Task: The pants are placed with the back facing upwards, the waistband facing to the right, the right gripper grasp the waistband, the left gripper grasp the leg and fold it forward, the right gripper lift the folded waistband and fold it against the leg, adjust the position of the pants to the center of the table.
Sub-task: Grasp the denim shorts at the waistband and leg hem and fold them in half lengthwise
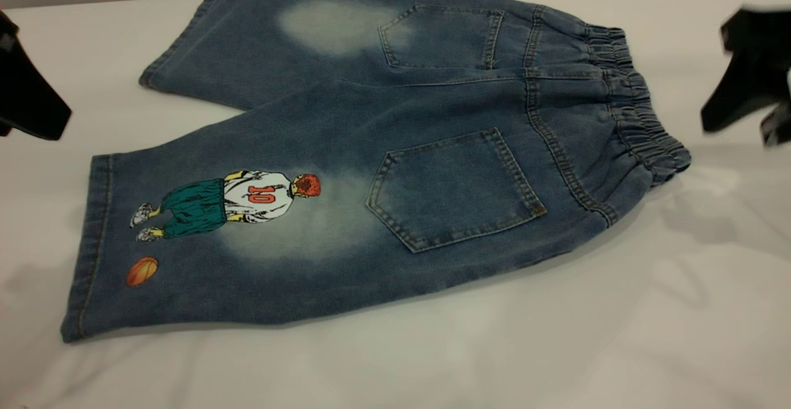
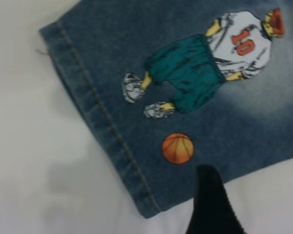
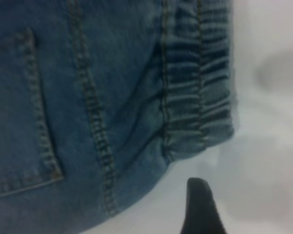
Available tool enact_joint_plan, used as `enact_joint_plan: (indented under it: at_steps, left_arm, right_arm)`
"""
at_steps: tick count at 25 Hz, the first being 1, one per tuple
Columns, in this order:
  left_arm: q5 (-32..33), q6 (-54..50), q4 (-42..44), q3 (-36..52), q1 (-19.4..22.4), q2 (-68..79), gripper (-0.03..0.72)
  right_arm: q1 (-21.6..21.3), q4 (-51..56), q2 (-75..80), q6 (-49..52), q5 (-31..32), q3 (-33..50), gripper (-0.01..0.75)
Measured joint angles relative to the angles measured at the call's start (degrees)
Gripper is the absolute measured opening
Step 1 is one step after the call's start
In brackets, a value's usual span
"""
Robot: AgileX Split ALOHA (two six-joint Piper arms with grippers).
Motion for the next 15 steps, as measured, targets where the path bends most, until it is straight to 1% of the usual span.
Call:
enact_joint_plan:
  at_steps: [4, 8, 11, 15]
  left_arm:
    - [0.0, 0.4, 0.5, 0.0, -2.2, 0.0, 0.388]
    - [0.1, 0.6, 0.5, 0.0, -2.4, 0.0, 0.388]
    - [0.2, 0.7, 0.5, 0.0, -2.4, 0.0, 0.388]
    - [0.1, 0.7, 0.5, 0.0, -2.4, 0.0, 0.388]
  right_arm:
    - [0.0, 10.4, 6.3, -11.3, 0.8, 0.0, 0.381]
    - [-0.4, 21.4, 7.7, -22.8, 3.8, 0.0, 0.381]
    - [-2.4, 28.4, 7.7, -30.1, 5.3, 0.0, 0.381]
    - [-7.2, 36.3, 7.9, -37.6, 10.0, -0.1, 0.381]
